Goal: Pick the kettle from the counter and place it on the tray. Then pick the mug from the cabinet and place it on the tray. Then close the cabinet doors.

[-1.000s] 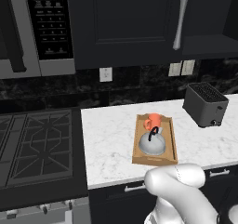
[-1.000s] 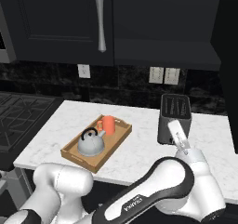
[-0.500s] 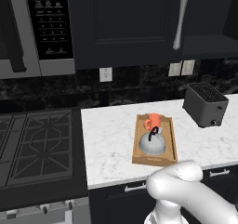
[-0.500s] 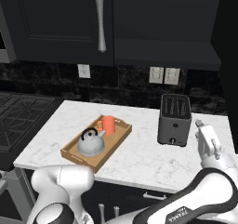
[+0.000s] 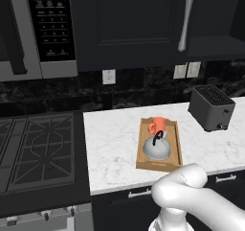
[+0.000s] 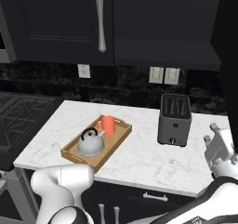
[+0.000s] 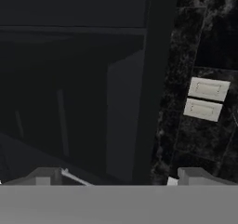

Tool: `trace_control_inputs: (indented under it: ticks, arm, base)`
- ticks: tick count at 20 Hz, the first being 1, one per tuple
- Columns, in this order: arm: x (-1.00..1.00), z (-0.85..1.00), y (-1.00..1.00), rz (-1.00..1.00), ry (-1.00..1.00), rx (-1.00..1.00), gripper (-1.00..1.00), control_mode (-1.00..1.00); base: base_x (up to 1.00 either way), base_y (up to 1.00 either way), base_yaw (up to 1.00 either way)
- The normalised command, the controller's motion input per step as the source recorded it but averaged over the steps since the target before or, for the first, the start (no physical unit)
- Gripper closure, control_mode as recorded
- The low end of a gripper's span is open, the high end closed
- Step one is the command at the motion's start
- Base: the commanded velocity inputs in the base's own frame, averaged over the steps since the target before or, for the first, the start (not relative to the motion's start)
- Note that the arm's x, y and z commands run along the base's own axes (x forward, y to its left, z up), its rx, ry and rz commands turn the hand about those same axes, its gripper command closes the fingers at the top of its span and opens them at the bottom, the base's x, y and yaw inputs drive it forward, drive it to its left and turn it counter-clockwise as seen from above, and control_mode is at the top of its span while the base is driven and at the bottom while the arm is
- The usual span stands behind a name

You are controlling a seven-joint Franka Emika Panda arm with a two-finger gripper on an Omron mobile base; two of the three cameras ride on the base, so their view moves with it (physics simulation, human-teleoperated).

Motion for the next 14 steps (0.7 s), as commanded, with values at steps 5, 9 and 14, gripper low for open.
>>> trace_control_inputs:
  ticks: [5, 9, 14]
  arm:
    - [0.00, 0.03, -0.02, -0.01, 0.03, 0.16, -1.00, -1.00]
    - [0.00, 0.13, -0.06, 0.00, 0.01, 0.14, -1.00, -1.00]
    - [-0.03, 0.28, -0.06, 0.00, 0.00, 0.10, -1.00, -1.00]
  base:
    - [0.00, 0.00, 0.00]
    - [0.00, 0.00, 0.00]
    - [0.00, 0.00, 0.00]
